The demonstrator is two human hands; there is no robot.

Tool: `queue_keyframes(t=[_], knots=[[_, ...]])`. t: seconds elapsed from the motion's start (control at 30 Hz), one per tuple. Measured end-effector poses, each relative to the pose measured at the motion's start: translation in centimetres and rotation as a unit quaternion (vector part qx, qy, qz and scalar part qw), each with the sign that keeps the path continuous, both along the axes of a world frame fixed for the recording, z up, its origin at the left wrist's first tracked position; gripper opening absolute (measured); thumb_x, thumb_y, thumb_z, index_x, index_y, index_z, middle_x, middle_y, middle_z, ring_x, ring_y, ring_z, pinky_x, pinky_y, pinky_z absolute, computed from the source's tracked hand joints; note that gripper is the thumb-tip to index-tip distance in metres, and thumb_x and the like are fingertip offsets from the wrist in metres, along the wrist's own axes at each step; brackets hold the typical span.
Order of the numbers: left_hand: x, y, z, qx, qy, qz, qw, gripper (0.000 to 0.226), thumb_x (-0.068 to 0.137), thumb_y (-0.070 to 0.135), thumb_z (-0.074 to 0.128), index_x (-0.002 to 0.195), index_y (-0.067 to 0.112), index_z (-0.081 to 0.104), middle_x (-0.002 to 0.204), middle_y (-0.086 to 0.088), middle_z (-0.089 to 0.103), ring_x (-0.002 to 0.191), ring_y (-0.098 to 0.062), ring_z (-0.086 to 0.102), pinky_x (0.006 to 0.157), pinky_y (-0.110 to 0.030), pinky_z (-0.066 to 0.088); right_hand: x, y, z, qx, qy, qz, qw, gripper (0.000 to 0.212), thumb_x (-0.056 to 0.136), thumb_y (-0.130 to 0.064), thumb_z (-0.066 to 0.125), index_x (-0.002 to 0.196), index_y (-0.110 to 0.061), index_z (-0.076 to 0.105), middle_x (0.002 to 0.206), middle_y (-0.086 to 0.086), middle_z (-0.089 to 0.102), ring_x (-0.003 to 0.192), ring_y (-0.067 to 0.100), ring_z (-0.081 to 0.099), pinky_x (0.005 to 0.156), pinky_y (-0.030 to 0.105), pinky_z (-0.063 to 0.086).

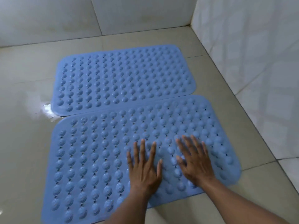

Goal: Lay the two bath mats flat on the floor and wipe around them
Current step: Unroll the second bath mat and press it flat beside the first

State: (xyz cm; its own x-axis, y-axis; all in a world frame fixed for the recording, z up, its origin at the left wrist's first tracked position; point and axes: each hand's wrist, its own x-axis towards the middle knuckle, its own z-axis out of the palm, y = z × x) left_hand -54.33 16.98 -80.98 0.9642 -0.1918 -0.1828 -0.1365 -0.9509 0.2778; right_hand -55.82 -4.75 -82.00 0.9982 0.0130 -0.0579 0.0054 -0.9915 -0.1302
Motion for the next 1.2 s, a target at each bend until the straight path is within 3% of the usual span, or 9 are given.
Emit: queue_keyframes(t=[0.23,0.47,0.63,0.83,1.03,1.1,1.2], knots=[[0.3,-9.1,-0.7,0.024,-0.014,-0.046,0.999,0.068,0.095,0.059,0.037,0.157,0.032,0.033,0.165,-0.01,0.029,0.152,-0.036,0.018,0.118,-0.055,0.01,2.0,-8.9,1.1,-0.037,0.03,-0.024,0.999,0.063,0.096,-0.061,0.027,0.156,-0.039,0.028,0.163,-0.002,0.031,0.152,0.032,0.019,0.118,0.06,0.02],[-0.4,-10.3,-1.2,0.052,-0.009,-0.01,0.999,0.071,0.092,0.061,0.039,0.158,0.036,0.028,0.166,-0.005,0.026,0.153,-0.034,0.021,0.119,-0.054,0.001,0.9,-8.4,-0.5,-0.019,-0.061,-0.036,0.997,0.055,0.094,-0.051,0.043,0.147,-0.035,0.047,0.149,0.004,0.049,0.143,0.038,0.036,0.109,0.059,0.028],[-0.6,-10.8,-0.8,0.076,0.026,0.005,0.997,0.073,0.089,0.061,0.043,0.157,0.037,0.031,0.163,-0.008,0.031,0.151,-0.035,0.025,0.113,-0.059,0.017,1.3,-8.2,-0.1,-0.003,-0.066,-0.05,0.997,0.054,0.089,-0.047,0.054,0.142,-0.038,0.054,0.143,0.003,0.055,0.138,0.037,0.043,0.099,0.054,0.033],[-0.2,-12.2,-0.5,0.074,0.063,0.032,0.995,0.079,0.084,0.057,0.046,0.158,0.034,0.027,0.163,-0.012,0.028,0.152,-0.035,0.015,0.11,-0.058,0.014,1.9,-8.3,-0.1,0.014,-0.07,-0.058,0.996,0.051,0.086,-0.043,0.06,0.137,-0.039,0.059,0.138,0.003,0.058,0.138,0.037,0.043,0.097,0.054,0.034],[0.4,-11.0,0.4,0.042,0.092,0.007,0.995,0.079,0.091,0.066,0.033,0.16,0.042,0.003,0.17,-0.008,0.008,0.153,-0.028,-0.01,0.113,-0.053,-0.003,1.8,-8.3,-0.2,0.021,-0.075,-0.057,0.995,0.05,0.087,-0.042,0.06,0.137,-0.039,0.059,0.138,0.002,0.058,0.139,0.036,0.043,0.098,0.053,0.032],[0.6,-10.3,0.6,0.039,0.096,-0.025,0.994,0.078,0.092,0.07,0.029,0.159,0.043,-0.001,0.17,-0.008,0.009,0.155,-0.034,-0.001,0.114,-0.055,0.002,1.8,-8.2,-0.1,0.015,-0.067,-0.061,0.996,0.052,0.087,-0.043,0.057,0.139,-0.04,0.057,0.14,0.002,0.056,0.14,0.035,0.041,0.098,0.053,0.031],[0.7,-8.8,0.4,0.041,0.059,-0.064,0.995,0.076,0.093,0.071,0.033,0.16,0.039,0.016,0.165,-0.006,0.028,0.151,-0.035,0.027,0.111,-0.056,0.021,1.7,-8.0,-0.1,0.005,-0.054,-0.065,0.996,0.052,0.088,-0.045,0.049,0.14,-0.039,0.055,0.143,0.003,0.052,0.142,0.035,0.038,0.098,0.054,0.031]])
